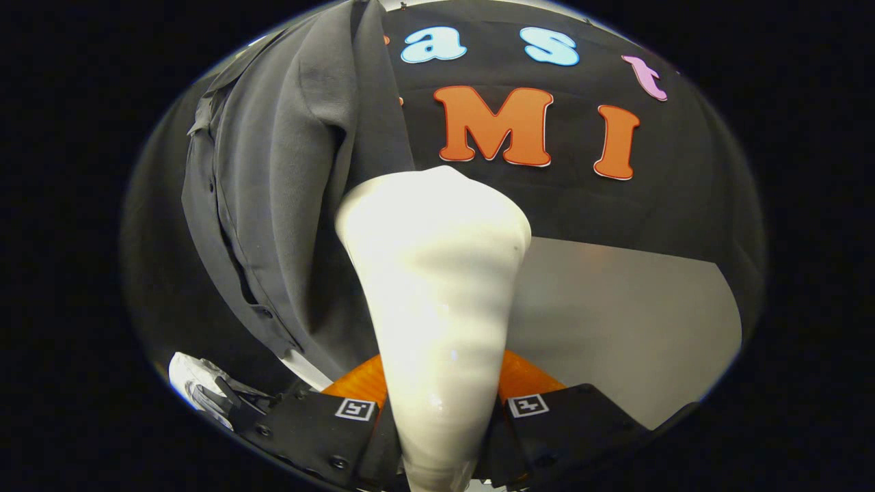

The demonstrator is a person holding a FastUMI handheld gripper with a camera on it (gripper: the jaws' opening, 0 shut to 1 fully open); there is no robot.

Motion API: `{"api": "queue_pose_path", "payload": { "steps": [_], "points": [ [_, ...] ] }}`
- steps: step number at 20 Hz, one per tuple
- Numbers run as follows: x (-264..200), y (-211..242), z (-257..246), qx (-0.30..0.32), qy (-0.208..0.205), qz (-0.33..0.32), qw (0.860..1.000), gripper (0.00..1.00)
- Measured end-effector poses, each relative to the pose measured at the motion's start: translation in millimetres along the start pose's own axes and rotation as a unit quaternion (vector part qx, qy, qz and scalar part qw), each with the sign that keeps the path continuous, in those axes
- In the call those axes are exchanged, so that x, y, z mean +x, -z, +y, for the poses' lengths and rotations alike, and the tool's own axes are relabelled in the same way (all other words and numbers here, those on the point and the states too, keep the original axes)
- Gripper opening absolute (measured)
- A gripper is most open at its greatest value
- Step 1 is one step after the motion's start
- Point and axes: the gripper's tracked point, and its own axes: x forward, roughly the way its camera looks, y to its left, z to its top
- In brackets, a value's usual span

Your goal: Iron the clothes twice with a garment steamer, once on the left side and once on the right side.

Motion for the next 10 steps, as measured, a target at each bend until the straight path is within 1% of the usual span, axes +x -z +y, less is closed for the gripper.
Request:
{"api": "queue_pose_path", "payload": {
  "steps": [4,7,10],
  "points": [
    [-12.4,1.3,-4.5,-0.004,0.018,-0.032,0.999,0.56],
    [-23.4,5.4,-6.2,-0.018,0.034,-0.048,0.998,0.56],
    [-48.2,-10.1,-3.2,-0.018,0.053,-0.092,0.994,0.56]
  ]
}}
